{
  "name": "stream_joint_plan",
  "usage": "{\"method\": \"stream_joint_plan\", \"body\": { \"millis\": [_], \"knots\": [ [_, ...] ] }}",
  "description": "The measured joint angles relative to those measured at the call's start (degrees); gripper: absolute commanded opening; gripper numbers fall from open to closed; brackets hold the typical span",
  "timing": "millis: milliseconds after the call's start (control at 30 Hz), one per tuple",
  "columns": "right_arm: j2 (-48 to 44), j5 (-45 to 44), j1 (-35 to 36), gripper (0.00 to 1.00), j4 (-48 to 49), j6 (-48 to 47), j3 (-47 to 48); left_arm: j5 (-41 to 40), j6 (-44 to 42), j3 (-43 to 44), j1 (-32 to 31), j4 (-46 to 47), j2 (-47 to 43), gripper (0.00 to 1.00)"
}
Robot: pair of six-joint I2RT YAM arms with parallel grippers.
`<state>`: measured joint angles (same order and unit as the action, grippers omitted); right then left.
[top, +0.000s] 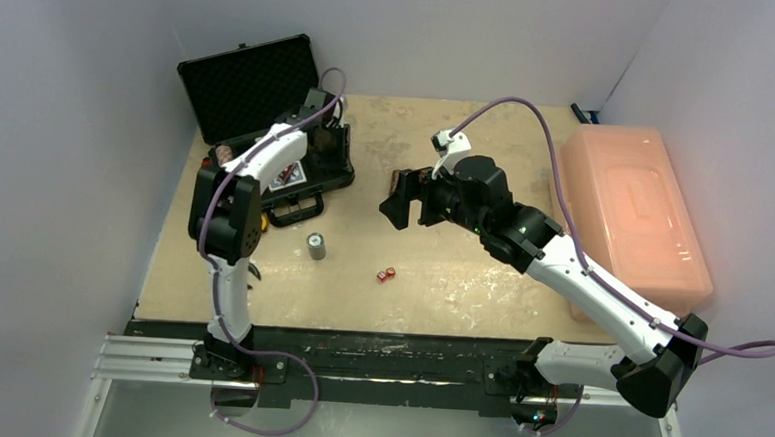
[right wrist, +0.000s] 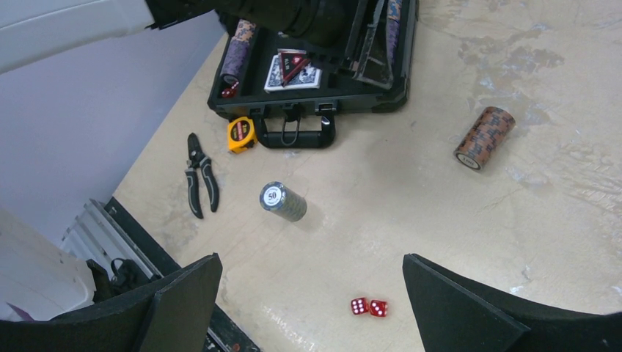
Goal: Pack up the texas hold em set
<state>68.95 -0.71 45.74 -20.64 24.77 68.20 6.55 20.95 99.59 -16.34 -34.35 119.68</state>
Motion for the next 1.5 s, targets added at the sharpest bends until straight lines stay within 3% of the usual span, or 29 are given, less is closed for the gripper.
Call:
{"method": "stream_joint_plan", "body": {
  "millis": [167,533,1500],
  "knots": [
    [0.1,0.2,0.0,0.99,0.0,0.0,0.0,-1.3,-0.1,-6.6,-0.4,-0.6,-5.4,0.36],
    [0.2,0.2,0.0,0.99,0.0,0.0,0.0,-3.7,-0.6,-6.9,-0.3,-0.4,-5.0,0.36],
    [0.2,0.1,0.0,0.99,0.0,0.0,0.0,-2.2,-0.6,4.9,0.9,-5.2,4.5,0.33]
  ]
}}
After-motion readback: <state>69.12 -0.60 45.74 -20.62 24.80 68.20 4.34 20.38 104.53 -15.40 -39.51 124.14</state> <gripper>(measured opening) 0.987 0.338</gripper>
